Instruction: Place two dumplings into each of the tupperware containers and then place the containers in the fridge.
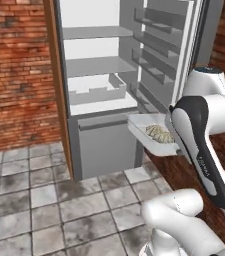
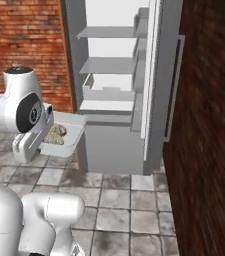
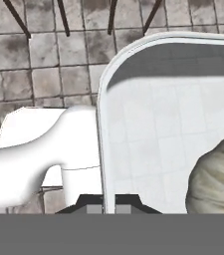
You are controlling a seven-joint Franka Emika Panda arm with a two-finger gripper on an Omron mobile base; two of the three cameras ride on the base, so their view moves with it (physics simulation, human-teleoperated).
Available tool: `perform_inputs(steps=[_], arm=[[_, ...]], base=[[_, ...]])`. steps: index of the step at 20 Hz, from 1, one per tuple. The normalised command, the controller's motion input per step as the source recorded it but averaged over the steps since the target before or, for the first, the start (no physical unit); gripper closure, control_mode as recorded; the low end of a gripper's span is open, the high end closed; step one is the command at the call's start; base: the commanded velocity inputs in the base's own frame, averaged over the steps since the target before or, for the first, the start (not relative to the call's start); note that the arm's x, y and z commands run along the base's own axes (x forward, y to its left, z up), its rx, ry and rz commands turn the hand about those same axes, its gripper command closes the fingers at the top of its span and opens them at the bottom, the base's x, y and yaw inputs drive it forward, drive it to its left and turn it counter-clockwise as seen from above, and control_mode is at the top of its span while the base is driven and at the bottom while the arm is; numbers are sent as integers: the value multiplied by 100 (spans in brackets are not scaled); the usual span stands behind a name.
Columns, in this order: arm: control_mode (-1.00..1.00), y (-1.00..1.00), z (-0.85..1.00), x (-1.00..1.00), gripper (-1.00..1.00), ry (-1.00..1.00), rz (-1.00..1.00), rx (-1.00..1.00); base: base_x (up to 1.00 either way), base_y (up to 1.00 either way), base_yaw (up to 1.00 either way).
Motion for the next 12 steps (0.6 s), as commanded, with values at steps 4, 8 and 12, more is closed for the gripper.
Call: perform_inputs(steps=[4,8,12], arm=[[100,0,0,0,100,0,0,0],[100,0,0,0,100,0,0,0],[100,0,0,0,100,0,0,0]], base=[[100,-27,9],[100,0,10],[99,-3,5]])
